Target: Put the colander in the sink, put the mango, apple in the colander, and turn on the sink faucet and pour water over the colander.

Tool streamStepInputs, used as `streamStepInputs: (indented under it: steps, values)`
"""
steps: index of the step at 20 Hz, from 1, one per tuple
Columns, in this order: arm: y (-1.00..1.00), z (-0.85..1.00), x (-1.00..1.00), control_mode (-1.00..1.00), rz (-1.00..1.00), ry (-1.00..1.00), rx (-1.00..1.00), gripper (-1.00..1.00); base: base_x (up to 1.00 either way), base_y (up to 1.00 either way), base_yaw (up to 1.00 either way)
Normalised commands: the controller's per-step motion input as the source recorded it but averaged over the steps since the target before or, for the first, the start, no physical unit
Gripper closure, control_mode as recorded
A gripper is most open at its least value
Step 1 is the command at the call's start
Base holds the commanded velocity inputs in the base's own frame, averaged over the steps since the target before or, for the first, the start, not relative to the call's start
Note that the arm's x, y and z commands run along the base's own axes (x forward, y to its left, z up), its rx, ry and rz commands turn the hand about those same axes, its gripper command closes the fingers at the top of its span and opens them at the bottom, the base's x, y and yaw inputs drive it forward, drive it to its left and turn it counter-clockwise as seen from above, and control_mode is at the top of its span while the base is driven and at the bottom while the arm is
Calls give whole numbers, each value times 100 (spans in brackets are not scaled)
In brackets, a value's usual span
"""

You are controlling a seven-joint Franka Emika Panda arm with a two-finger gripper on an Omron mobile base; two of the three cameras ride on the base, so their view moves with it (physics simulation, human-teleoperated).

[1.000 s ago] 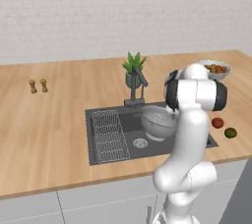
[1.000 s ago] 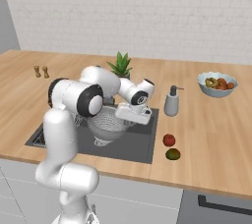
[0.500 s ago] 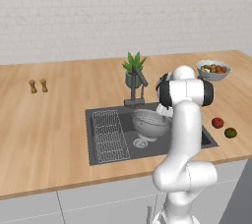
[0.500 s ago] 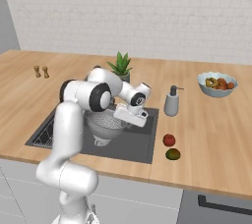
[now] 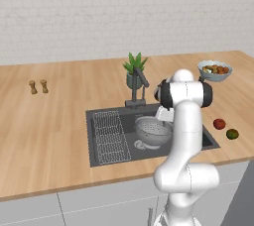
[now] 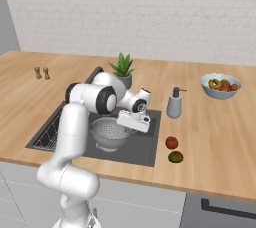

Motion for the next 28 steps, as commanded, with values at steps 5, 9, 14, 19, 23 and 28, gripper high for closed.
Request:
streamStepInputs:
  steps: [5,9,14,19,23,28]
  values:
    - [21,-28,4,-100,-9,5,-1,100,0,0,0]
    - [31,-23,0,-100,-17,6,0,100,0,0,0]
    - [39,-19,4,-100,-19,1,0,100,0,0,0]
    - [64,-10,-4,-100,-19,0,0,100,0,0,0]
    - [63,-7,-4,-100,-20,0,-4,100,0,0,0]
    - [25,-17,-3,-100,-19,0,-12,100,0,0,0]
